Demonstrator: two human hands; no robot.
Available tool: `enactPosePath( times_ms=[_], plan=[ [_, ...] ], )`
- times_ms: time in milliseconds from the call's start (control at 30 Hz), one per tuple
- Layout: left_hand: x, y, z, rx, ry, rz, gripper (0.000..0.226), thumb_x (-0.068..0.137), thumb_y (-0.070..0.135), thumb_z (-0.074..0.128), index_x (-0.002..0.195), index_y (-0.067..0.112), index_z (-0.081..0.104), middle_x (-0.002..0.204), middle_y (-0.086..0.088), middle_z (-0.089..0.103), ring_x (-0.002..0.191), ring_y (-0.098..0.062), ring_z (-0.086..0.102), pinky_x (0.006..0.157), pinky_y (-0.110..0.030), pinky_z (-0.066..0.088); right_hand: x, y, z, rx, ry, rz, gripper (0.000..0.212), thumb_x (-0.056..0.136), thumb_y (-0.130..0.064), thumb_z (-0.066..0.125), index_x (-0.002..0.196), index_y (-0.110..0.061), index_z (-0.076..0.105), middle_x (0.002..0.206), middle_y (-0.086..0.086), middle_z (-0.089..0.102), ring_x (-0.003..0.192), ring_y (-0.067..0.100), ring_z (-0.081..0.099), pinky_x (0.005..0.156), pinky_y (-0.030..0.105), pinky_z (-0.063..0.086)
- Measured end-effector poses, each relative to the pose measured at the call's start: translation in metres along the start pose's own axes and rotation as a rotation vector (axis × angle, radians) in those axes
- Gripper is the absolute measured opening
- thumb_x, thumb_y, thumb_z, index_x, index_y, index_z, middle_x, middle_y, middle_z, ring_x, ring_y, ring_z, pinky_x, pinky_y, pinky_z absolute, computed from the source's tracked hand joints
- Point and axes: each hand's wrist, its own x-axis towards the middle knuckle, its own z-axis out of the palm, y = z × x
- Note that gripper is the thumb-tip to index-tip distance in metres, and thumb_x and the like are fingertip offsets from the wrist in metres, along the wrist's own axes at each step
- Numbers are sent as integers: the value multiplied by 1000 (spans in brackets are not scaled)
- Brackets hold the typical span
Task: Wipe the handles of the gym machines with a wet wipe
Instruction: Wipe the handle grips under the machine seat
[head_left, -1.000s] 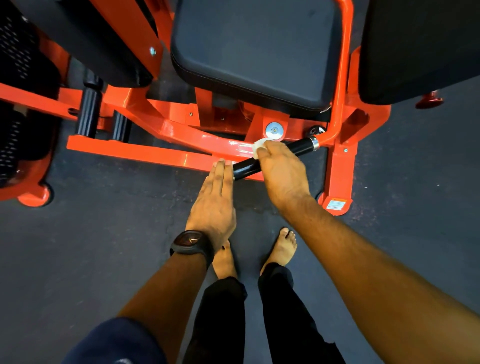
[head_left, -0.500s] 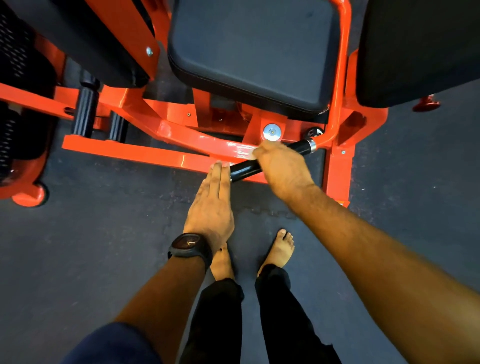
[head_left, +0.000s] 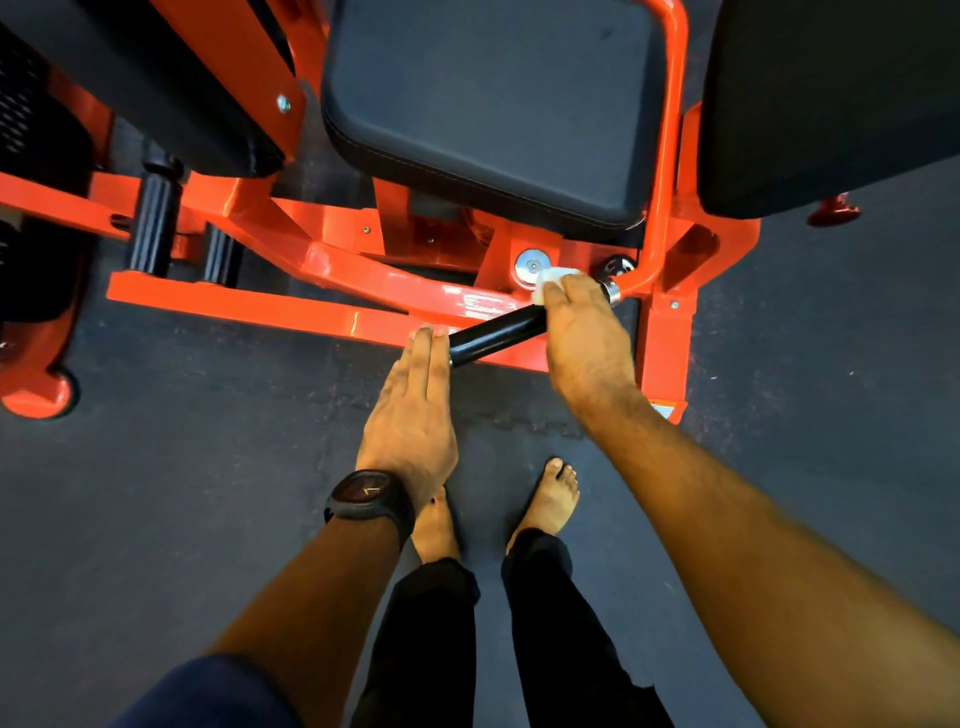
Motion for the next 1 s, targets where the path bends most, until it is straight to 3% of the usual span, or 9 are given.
enactPosePath(
  times_ms=[133, 200, 300, 467, 567, 667, 767, 900, 1000],
  plan=[
    [1, -4, -2, 37, -12, 25, 92, 81, -9, 44, 159, 9, -2, 168, -10, 1, 155, -22, 1, 124, -30, 3, -1, -13, 9, 263, 141, 274, 45, 91, 9, 45, 134, 1, 53, 142, 19, 47, 134, 34, 44, 111, 45, 40],
    [1, 0, -3, 14, -16, 6, 91, 83, -9, 43, 159, 9, -3, 168, -9, -1, 155, -21, -1, 124, -29, 3, -19, -43, 14, 474, 233, 398, 49, 97, 7, 41, 145, -1, 44, 157, 14, 35, 144, 29, 35, 116, 38, 32],
    [0, 2, -4, -2, -19, 0, 89, 85, -8, 43, 159, 9, -3, 168, -9, -2, 155, -21, -1, 123, -29, 3, -16, -65, 18, 773, 388, 634, 44, 102, -2, 46, 146, -3, 45, 159, 14, 31, 144, 29, 36, 110, 26, 29],
    [0, -7, -5, 39, -40, 46, 91, 82, -8, 45, 158, 8, -2, 167, -11, 4, 155, -23, 3, 126, -35, 8, -7, -82, 15, 904, 429, 933, 41, 104, -10, 44, 145, -10, 49, 134, 17, 61, 119, 34, 59, 96, 32, 41],
    [0, -6, -6, 22, -42, 47, 89, 83, -6, 44, 159, 7, -2, 167, -11, 3, 155, -23, 1, 125, -32, 5, -11, -87, 16, 1041, 545, 1024, 29, 103, -15, 47, 124, -7, 65, 106, 19, 70, 100, 37, 65, 92, 45, 50],
    [1, -9, -4, 54, -31, 63, 87, 85, -4, 44, 159, 7, -1, 167, -10, 4, 155, -23, 3, 125, -33, 6, 11, -62, 16, 1225, 597, 1226, 29, 103, -20, 47, 115, -3, 67, 110, 18, 70, 103, 37, 65, 95, 46, 51],
    [2, -11, -4, 68, -54, 62, 90, 86, -3, 49, 158, 8, -4, 167, -9, 3, 155, -22, 3, 125, -33, 7, 7, -62, 26, 1587, 554, 1216, 26, 104, -18, 46, 113, -6, 67, 97, 6, 69, 95, 26, 66, 95, 44, 54],
    [1, -9, -3, 55, -55, 50, 97, 87, 1, 58, 158, 9, -8, 168, -9, 0, 155, -20, 0, 125, -31, 4, -5, -76, 28, 1929, 435, 1211, 29, 106, -12, 43, 127, 3, 56, 109, 14, 63, 100, 26, 66, 69, 25, 59],
    [1, -10, -5, 34, -65, 53, 94, 86, -3, 52, 158, 10, -7, 168, -8, -2, 155, -20, -2, 126, -33, 6, -14, -88, 27, 1952, 329, 1177, 21, 107, -12, 42, 119, -4, 57, 99, 11, 62, 94, 22, 65, 81, 30, 59]
  ],
)
